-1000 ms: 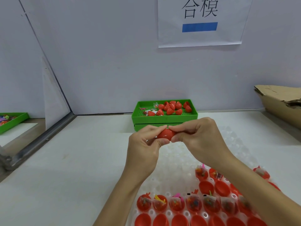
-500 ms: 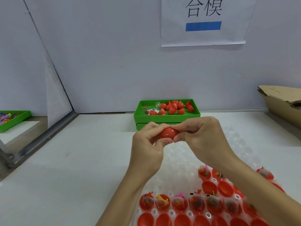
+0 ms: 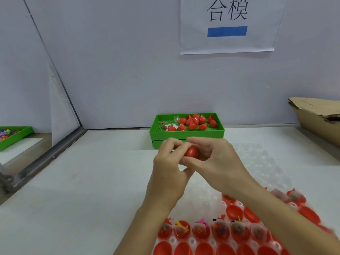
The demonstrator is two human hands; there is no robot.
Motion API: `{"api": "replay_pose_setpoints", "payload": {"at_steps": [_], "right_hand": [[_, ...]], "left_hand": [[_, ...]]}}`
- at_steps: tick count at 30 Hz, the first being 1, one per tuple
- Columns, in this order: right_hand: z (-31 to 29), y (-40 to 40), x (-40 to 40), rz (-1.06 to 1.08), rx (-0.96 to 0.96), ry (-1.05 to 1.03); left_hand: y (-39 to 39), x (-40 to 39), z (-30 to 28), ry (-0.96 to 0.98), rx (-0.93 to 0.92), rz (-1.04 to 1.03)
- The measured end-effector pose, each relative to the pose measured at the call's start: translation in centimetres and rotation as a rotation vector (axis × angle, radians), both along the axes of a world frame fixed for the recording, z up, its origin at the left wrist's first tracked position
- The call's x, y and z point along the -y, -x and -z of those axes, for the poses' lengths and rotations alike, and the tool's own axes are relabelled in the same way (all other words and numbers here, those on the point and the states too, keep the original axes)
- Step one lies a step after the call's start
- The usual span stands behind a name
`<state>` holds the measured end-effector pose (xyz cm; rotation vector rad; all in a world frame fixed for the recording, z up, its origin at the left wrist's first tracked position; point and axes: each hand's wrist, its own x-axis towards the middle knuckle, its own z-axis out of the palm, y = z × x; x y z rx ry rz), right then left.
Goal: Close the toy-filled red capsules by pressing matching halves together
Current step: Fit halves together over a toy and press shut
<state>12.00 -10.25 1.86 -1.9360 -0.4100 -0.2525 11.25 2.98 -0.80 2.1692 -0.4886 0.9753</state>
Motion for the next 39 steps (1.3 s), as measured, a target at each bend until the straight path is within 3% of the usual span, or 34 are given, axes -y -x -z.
{"api": "replay_pose_setpoints", "payload": {"at_steps": [4,10,16,21,31,39], "right_hand": [[0.2,-0.4,0.5,-0.024,-0.037,-0.073],[-0.1,-1.2,1.7,-0.141,-0.225,-0.354],[-0.2,-1.0,1.5,-0.279,-0.206,-0.433],[-0.1,-1.0,1.5,-0.354,-0.232,-0.544],[-0.5,-1.0,1.9,-0.391,-0.259,-0.572],[-1.4,-0.8,2.1,-0.526,-0.544,-0.703]], "left_hand": [[0.0,0.1,0.0,0.033,0.003,0.021],[0.6,-0.1,-0.9,0.446,-0.323,0.421],[0.7,-0.2,-1.4,0.586,-0.485,0.509],[0.6,0.0,-1.1,0.613,-0.442,0.479],[0.8,0.2,-1.2,0.584,-0.41,0.497],[1.0,0.2,-1.6,0.544,-0.342,0.463]]}}
